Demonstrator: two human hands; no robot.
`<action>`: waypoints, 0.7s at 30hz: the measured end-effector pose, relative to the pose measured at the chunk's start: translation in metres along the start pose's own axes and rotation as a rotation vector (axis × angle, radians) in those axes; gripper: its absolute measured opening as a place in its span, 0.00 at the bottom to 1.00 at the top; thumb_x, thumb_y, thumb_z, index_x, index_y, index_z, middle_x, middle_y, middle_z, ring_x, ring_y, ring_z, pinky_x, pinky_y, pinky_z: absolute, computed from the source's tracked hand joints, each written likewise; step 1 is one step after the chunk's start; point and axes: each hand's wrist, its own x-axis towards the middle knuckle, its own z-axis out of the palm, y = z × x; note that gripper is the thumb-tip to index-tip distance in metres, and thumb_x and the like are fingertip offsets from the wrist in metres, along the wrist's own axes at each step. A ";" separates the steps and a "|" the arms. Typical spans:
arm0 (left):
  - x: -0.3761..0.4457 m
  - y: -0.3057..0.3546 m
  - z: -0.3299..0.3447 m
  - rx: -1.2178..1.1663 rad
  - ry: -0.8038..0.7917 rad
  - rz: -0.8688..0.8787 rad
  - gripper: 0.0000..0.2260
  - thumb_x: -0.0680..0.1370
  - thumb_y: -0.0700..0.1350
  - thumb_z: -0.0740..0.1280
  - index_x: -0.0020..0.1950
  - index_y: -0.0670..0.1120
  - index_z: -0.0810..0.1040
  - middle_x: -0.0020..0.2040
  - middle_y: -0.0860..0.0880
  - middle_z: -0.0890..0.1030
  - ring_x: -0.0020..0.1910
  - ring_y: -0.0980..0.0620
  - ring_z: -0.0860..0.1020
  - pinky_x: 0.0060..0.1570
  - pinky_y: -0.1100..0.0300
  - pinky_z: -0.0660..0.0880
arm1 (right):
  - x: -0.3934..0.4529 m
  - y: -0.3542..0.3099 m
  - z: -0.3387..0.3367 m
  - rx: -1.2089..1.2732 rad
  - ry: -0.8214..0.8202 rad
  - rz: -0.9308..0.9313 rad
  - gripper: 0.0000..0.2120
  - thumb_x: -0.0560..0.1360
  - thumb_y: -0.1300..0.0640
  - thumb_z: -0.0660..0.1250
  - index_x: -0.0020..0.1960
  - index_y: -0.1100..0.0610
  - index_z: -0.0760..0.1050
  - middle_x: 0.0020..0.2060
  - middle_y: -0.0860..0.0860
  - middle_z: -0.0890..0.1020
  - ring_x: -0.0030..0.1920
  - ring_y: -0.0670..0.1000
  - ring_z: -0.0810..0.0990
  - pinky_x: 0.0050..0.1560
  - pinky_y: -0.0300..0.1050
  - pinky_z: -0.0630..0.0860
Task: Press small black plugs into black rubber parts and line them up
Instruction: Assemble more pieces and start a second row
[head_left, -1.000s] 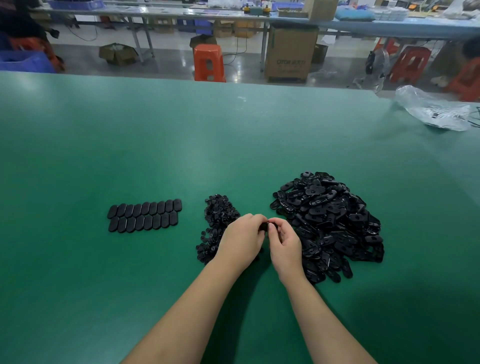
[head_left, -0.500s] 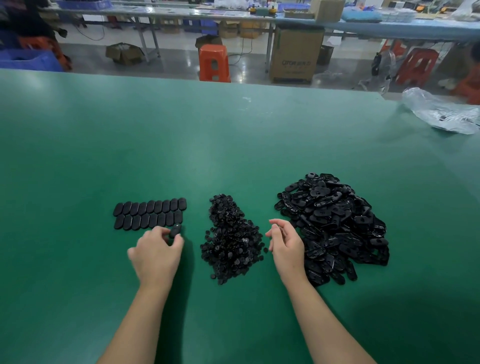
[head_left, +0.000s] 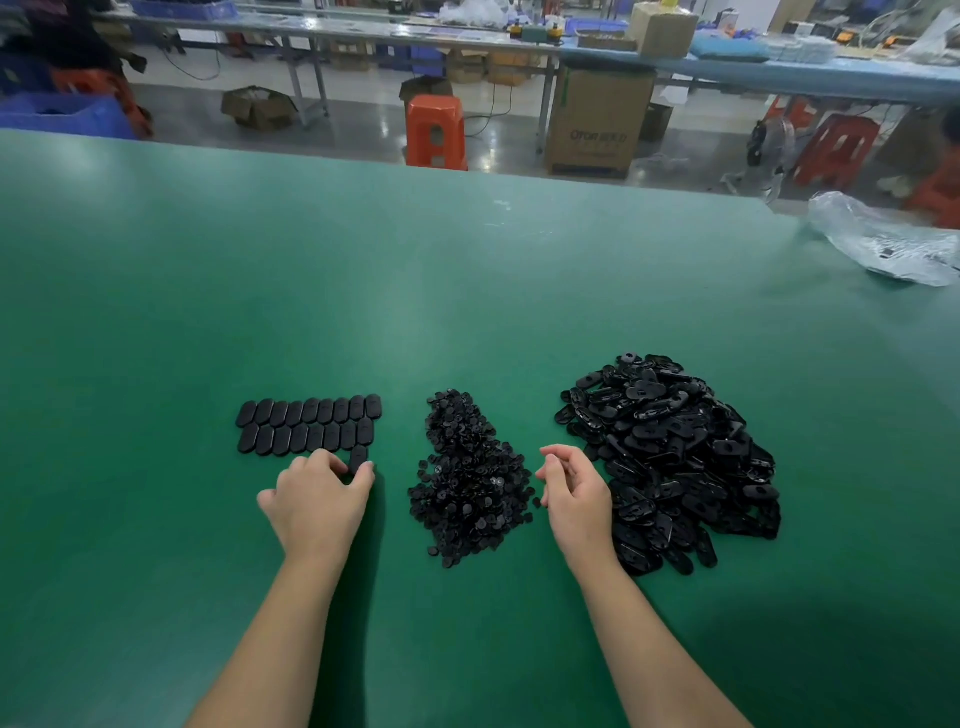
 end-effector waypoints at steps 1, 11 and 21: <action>0.000 0.001 0.000 0.008 0.001 -0.003 0.14 0.75 0.62 0.68 0.45 0.52 0.79 0.43 0.52 0.78 0.44 0.48 0.76 0.48 0.51 0.63 | 0.000 0.000 0.000 -0.004 0.000 -0.001 0.08 0.83 0.55 0.62 0.50 0.44 0.78 0.39 0.46 0.84 0.33 0.41 0.78 0.33 0.37 0.74; -0.023 0.030 0.011 -0.212 -0.123 0.405 0.12 0.83 0.47 0.64 0.66 0.51 0.79 0.46 0.54 0.73 0.34 0.54 0.75 0.31 0.59 0.71 | 0.001 0.000 0.001 -0.042 -0.004 -0.008 0.08 0.83 0.55 0.62 0.50 0.44 0.78 0.39 0.45 0.84 0.31 0.42 0.76 0.32 0.39 0.74; -0.019 0.033 0.016 -0.191 -0.189 0.384 0.09 0.82 0.48 0.66 0.59 0.54 0.84 0.46 0.54 0.74 0.40 0.52 0.76 0.37 0.57 0.75 | 0.001 -0.001 0.001 -0.086 -0.019 -0.011 0.10 0.82 0.58 0.62 0.49 0.45 0.77 0.40 0.46 0.84 0.30 0.42 0.76 0.30 0.38 0.73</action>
